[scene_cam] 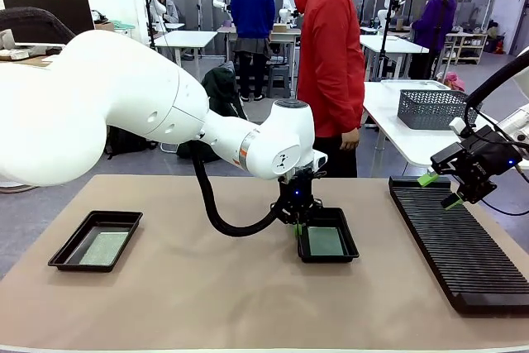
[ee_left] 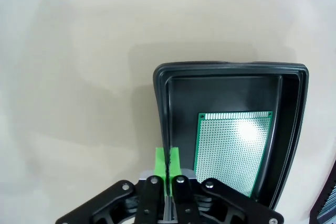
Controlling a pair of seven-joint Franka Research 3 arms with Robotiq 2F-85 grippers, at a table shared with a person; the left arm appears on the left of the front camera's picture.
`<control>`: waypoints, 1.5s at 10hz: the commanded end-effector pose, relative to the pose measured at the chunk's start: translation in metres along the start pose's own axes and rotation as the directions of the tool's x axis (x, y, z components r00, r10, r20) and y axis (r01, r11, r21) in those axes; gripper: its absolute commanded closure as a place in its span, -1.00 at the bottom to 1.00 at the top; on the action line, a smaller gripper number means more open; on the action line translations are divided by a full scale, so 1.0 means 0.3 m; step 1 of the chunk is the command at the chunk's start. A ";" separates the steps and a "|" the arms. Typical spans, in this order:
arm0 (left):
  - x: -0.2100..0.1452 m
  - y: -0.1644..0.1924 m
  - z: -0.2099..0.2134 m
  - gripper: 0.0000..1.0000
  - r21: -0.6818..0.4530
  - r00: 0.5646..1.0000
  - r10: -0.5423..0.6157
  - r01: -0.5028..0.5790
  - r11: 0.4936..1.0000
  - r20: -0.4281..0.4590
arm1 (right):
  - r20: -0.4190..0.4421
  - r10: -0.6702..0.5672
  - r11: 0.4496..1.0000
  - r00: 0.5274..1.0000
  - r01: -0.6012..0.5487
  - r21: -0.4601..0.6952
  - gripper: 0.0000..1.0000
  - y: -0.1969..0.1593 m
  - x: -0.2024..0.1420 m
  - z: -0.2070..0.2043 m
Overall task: Inspect and transfer BCBs to ESD trays.
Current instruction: Pick up the ESD tray and place it on the left side of the table.
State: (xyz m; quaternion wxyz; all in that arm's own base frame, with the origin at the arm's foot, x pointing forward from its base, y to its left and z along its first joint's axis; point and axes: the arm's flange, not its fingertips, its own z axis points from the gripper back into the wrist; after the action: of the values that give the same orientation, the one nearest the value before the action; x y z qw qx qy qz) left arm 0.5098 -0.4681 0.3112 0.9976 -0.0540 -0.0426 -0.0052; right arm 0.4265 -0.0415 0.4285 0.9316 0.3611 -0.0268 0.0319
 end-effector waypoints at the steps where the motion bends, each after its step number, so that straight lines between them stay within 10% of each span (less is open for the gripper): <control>1: 0.000 0.000 0.000 0.94 0.000 1.000 0.000 0.000 1.000 0.000 | 0.007 -0.013 1.000 1.000 0.013 -0.002 -1.00 0.006 -0.005 0.000; 15: -0.018 0.469 0.201 0.94 -0.376 0.997 -0.066 0.071 0.924 0.026 | 0.007 -0.013 1.000 1.000 0.013 -0.002 -1.00 0.006 -0.005 0.000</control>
State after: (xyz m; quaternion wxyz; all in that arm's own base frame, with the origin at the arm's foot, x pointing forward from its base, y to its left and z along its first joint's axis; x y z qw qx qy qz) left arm 0.5174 -0.3437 0.3541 0.9712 -0.2285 -0.0516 -0.0425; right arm 0.4264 -0.0416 0.4285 0.9316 0.3611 -0.0269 0.0317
